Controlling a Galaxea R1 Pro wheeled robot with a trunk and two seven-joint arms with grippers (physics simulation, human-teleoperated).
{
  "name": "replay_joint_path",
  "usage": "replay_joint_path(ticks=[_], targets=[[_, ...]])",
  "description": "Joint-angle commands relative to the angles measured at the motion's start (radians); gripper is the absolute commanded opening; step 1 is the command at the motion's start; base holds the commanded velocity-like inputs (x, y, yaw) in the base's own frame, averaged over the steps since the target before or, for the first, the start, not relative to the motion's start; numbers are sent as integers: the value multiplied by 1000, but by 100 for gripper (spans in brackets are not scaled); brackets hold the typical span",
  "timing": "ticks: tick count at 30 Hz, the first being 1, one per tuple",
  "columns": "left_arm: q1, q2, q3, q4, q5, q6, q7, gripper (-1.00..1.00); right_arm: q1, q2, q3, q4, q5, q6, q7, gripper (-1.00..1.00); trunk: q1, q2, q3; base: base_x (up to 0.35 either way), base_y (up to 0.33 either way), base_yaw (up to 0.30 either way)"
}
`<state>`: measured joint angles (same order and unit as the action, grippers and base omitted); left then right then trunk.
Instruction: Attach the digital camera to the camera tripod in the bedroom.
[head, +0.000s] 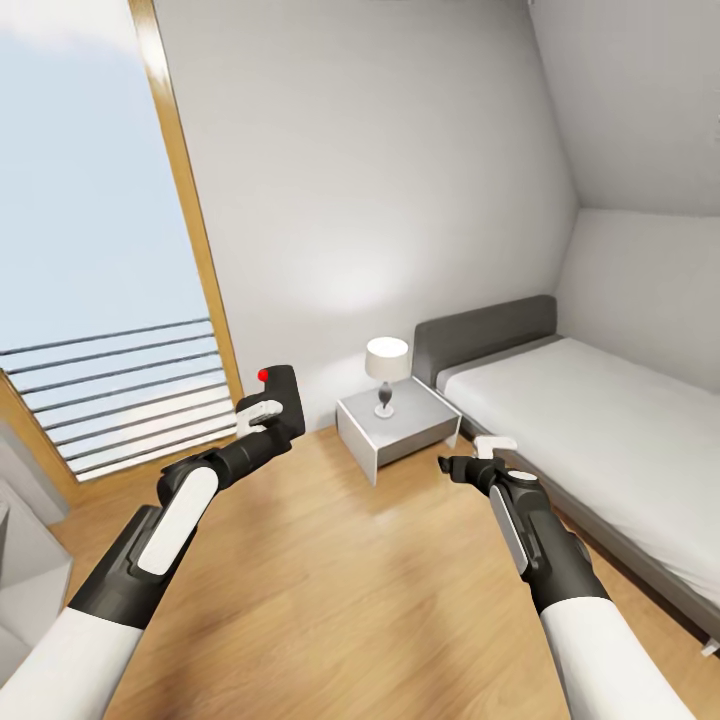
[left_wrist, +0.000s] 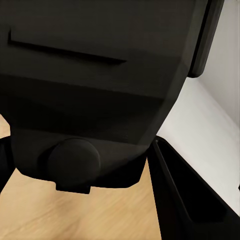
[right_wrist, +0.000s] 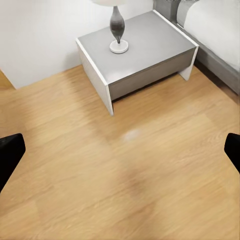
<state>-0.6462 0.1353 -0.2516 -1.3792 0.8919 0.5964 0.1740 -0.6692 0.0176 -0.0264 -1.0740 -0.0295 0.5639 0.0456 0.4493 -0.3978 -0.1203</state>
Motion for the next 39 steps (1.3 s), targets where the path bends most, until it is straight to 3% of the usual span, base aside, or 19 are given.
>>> replay_joint_path(ticks=[1, 39], targets=[[-1, 1, -2, -1, 9, 3, 7, -100, -1, 1, -3, -1, -3, 5, 3, 100, 1, -2, -1, 0, 0, 0], [-1, 1, -2, 6, 7, 1, 13, -100, -1, 1, -3, 0, -5, 5, 3, 100, 1, -2, 59, 0, 0, 0]])
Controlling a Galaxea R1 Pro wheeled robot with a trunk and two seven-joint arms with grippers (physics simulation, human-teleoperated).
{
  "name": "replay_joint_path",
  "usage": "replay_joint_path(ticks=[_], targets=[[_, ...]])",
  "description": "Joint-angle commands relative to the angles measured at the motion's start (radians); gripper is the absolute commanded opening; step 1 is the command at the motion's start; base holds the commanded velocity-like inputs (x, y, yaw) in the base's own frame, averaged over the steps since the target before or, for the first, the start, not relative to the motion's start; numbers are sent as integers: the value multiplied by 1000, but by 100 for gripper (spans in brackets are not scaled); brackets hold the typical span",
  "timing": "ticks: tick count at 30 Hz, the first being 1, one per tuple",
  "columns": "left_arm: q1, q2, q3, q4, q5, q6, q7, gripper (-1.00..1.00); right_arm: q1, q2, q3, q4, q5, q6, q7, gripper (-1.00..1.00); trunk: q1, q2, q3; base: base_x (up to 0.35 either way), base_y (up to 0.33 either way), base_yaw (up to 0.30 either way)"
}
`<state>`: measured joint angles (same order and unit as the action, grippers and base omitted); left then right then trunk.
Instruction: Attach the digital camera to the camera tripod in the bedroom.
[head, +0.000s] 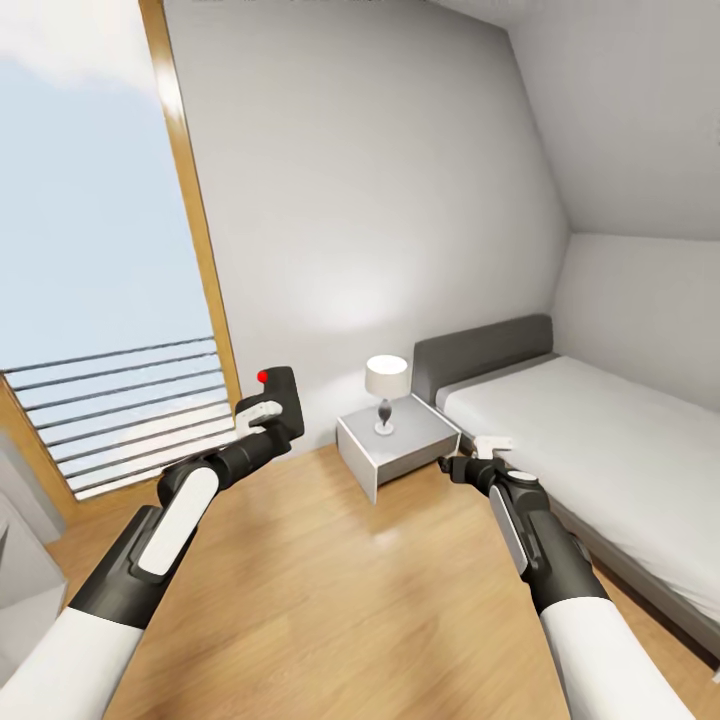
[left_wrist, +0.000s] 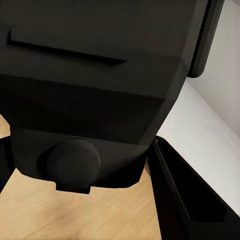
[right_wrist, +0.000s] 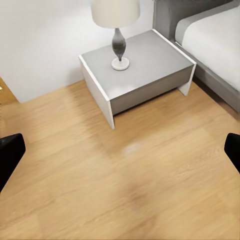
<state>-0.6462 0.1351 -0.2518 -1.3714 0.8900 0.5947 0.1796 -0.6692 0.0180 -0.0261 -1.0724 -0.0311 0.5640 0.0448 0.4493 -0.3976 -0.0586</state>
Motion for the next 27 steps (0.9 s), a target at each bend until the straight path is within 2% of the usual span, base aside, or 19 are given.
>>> replay_joint_path(ticks=[1, 5, 8, 10, 15, 19, 21, 22, 24, 25, 26, 27], targets=[[-1, 0, -2, 0, 8, 2, 8, -100, -1, 1, -3, 1, -3, 5, 3, 100, 1, -2, -1, 0, 0, 0], [-1, -1, -3, 32, 8, 0, 13, -100, -1, 0, -3, 17, -1, 4, 3, 100, 1, -2, 6, 0, 0, 0], [-1, -2, -3, 97, 6, -2, 14, -100, -1, 0, -3, 22, -1, 5, 4, 100, 1, -2, 10, 0, 0, 0], [-1, -3, -3, 182, 1, -7, 14, -100, -1, 1, -3, 28, -3, 6, 4, 100, 1, -2, 13, 0, 0, 0], [-1, -1, -3, 312, -3, -17, 15, -100, -1, 0, -3, 72, -6, 9, 4, 100, 1, -2, 17, 0, 0, 0], [-1, 1, -5, 443, 0, -22, 17, -100, -1, -2, -7, 167, -7, 11, 1, 100, 1, -2, 17, 0, 0, 0], [-1, -1, -5, 537, 0, -24, 17, -100, -1, -10, -12, 242, -7, 12, -2, 100, 1, -2, 18, 0, 0, 0], [-1, -2, -5, 568, 0, -25, 16, -100, -1, -18, -14, 271, -7, 10, -2, 100, 1, -2, 18, 0, 0, 0], [-1, -4, -6, 663, 0, -36, 14, -100, -1, -59, -21, 366, -10, 3, 0, 100, 1, -2, 18, 0, 0, 0], [-1, -7, -6, 727, 1, -52, 10, -100, -1, -91, -24, 429, -12, 0, 2, 100, 1, -2, 18, 0, 0, 0], [-1, -8, -6, 759, 1, -64, 9, -100, -1, -107, -25, 459, -13, -1, 3, 100, 1, -2, 18, 0, 0, 0], [0, -11, -7, 826, 1, -92, 7, -100, -1, -134, -27, 518, -15, -4, 4, 100, 1, -2, 18, 0, 0, 0]])
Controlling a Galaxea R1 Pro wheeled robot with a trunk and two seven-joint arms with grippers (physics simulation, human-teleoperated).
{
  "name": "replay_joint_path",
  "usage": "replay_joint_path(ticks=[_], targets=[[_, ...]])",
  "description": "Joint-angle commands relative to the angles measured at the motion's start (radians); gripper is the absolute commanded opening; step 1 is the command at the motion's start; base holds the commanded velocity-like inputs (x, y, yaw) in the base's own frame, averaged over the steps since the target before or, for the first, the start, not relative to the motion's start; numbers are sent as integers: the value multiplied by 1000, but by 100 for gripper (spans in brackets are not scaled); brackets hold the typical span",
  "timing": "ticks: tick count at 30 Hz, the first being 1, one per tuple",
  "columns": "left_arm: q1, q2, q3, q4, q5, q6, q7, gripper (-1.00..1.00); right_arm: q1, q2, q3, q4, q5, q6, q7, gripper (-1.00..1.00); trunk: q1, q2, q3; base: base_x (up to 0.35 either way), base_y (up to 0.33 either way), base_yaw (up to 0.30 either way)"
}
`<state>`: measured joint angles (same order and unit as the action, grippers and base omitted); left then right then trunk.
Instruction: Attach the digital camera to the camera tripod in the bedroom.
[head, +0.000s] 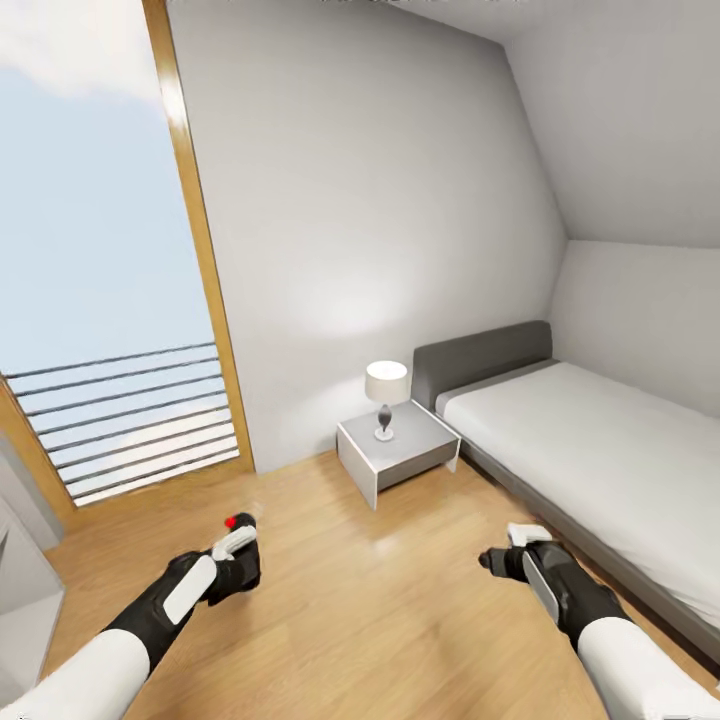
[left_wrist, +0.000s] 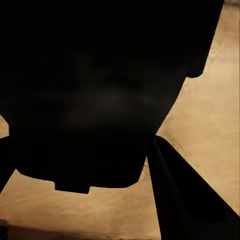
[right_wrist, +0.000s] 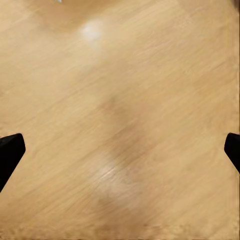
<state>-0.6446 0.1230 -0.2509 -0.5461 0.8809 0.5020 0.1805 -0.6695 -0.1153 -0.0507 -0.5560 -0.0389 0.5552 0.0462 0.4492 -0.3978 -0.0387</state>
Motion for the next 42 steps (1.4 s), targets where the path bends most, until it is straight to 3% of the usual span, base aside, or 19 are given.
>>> replay_joint_path(ticks=[1, 3, 6, 8, 10, 13, 14, 20, 26, 27, 33, 34, 42], targets=[[0, 0, -8, 35, 10, -17, 6, -100, -1, -12, -3, 29, -8, 3, 3, 100, 1, -2, -2, 0, 0, 0], [2, -5, -9, 142, 10, -72, 5, -100, -1, -37, -5, 106, -9, -10, 4, 100, 1, -2, -2, 0, 0, 0], [3, -12, -11, 258, 10, -124, 3, -100, -1, -52, -5, 185, -8, -41, 5, 100, 1, -2, -2, 0, 0, 0], [5, -36, -12, 435, 1, -212, 0, -100, -1, -66, -5, 341, -4, -152, 7, 100, 1, -2, -2, 0, 0, 0], [29, -55, -13, 499, -34, -281, -1, -100, -1, -70, -2, 469, -1, -275, 7, 100, 1, -2, -2, 0, 0, 0], [70, -65, -14, 521, -78, -318, -1, -100, 0, -71, 1, 529, 0, -354, 8, 100, 1, -2, -2, 0, 0, 0], [98, -69, -13, 529, -112, -333, -1, -100, 6, -71, 1, 551, 1, -389, 8, 100, 1, -2, -2, 0, 0, 0], [175, -87, -13, 541, -195, -358, -2, -100, 78, -71, 3, 581, 2, -446, 8, 100, 1, -2, -2, 0, 0, 0], [246, -92, -12, 545, -215, -378, -3, -100, 147, -68, 4, 587, 5, -465, 8, 100, 1, -2, -2, 0, 0, 0], [303, -99, -12, 546, -220, -429, -3, -100, 212, -69, 3, 588, 3, -514, 8, 100, 1, -2, -2, 0, 0, 0], [342, -105, -12, 546, -220, -465, -3, -100, 256, -67, 4, 589, 2, -553, 8, 100, 1, -2, -2, 0, 0, 0], [378, -127, -11, 547, -213, -498, -3, -100, 290, -54, 3, 590, -5, -566, -4, 100, 1, -2, -2, 0, 0, 0], [382, -128, -9, 548, -209, -545, -2, -100, 319, -52, 2, 590, -10, -571, -7, 100, 1, -2, 1, 0, 0, -89]])
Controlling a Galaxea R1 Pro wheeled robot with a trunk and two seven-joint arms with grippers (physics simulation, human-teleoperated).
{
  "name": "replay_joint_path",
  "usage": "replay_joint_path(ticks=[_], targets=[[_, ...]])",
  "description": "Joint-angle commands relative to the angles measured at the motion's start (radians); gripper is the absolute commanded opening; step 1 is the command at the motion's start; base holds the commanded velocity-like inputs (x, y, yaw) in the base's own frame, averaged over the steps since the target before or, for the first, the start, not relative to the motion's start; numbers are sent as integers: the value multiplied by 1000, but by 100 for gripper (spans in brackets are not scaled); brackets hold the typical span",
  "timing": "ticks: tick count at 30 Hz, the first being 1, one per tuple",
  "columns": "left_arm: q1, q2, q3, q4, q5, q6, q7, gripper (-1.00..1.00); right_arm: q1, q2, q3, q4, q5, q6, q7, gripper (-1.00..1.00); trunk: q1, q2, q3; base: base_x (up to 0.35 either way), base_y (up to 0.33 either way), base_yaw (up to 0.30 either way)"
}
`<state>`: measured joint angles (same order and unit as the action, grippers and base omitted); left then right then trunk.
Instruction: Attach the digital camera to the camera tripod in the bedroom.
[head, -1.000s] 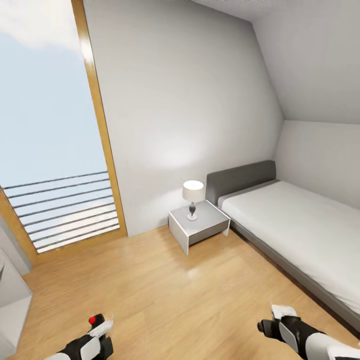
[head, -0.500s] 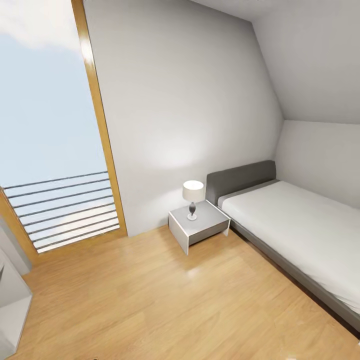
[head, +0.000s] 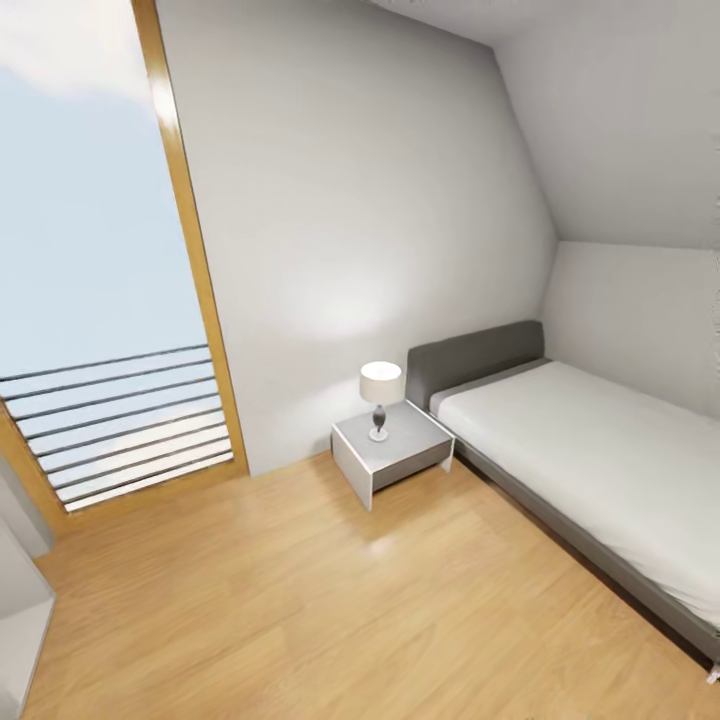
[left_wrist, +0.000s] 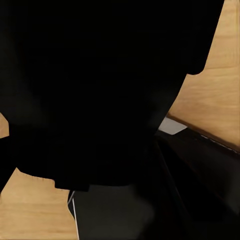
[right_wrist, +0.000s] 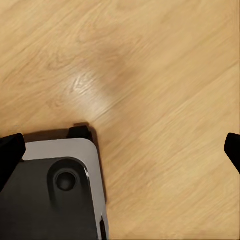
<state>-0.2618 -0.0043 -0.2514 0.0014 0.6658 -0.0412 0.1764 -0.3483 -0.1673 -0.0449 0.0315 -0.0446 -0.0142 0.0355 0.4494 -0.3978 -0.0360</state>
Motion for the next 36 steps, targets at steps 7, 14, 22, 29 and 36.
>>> replay_joint_path(ticks=[7, 14, 22, 29, 36], targets=[[-1, -1, -9, 0, 6, -3, 3, -100, 19, 0, -4, 3, -6, -3, 4, 100, 1, -2, 5, 0, 0, -133], [-1, 0, -8, 0, 7, -3, 3, -100, 21, 0, -4, 2, -2, -4, 2, 100, 1, -2, 8, 0, 0, -24], [-1, 0, -8, 0, 6, -3, 3, -100, 24, 0, -4, 3, -2, 0, 1, 100, 1, -2, 19, 0, 0, -2], [-1, -1, -8, 0, 6, -3, 3, -100, 25, 0, -4, 3, -1, -1, 2, 100, 1, -2, 30, 0, 0, 0], [-1, -1, -9, 0, 6, -3, 3, -100, 25, 0, -4, 3, -1, -1, 3, 100, 1, -2, 41, 0, 0, 0]])
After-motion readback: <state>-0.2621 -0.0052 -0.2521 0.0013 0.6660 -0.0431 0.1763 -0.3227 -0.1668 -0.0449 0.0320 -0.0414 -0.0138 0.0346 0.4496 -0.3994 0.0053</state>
